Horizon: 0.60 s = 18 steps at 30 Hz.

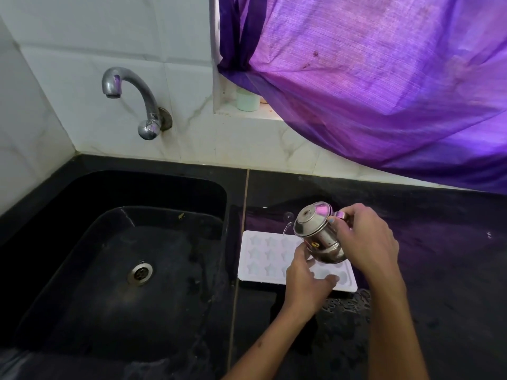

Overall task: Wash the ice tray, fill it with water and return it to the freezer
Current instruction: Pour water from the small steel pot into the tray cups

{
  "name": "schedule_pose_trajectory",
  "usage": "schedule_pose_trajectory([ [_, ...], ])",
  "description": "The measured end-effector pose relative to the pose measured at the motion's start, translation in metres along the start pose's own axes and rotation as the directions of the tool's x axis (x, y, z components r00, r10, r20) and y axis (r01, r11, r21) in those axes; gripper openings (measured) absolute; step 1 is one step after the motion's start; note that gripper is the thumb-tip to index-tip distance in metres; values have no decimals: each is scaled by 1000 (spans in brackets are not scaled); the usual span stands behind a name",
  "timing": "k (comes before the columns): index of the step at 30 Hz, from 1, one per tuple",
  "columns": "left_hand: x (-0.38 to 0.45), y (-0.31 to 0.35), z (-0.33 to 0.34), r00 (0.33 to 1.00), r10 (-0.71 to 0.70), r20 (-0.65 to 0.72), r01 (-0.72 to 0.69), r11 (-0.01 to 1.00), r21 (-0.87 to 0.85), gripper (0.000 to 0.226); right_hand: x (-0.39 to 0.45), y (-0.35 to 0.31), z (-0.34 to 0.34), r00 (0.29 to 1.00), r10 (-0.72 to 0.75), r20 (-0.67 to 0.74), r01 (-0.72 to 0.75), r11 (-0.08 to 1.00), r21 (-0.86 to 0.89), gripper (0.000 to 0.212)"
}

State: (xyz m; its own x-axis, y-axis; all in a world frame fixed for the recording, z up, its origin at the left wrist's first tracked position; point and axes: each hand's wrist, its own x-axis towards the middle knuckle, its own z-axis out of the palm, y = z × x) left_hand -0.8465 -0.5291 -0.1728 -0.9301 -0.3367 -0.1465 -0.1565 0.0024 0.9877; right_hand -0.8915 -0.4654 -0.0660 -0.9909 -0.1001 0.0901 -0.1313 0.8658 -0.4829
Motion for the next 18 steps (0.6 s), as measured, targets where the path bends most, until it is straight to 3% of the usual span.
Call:
schedule_pose_trajectory([
  [18,4,-2,-4,1000,-13,-23,13,1000,-3,64,0,-8,7,999,-32,-11,31,999,-34,15],
])
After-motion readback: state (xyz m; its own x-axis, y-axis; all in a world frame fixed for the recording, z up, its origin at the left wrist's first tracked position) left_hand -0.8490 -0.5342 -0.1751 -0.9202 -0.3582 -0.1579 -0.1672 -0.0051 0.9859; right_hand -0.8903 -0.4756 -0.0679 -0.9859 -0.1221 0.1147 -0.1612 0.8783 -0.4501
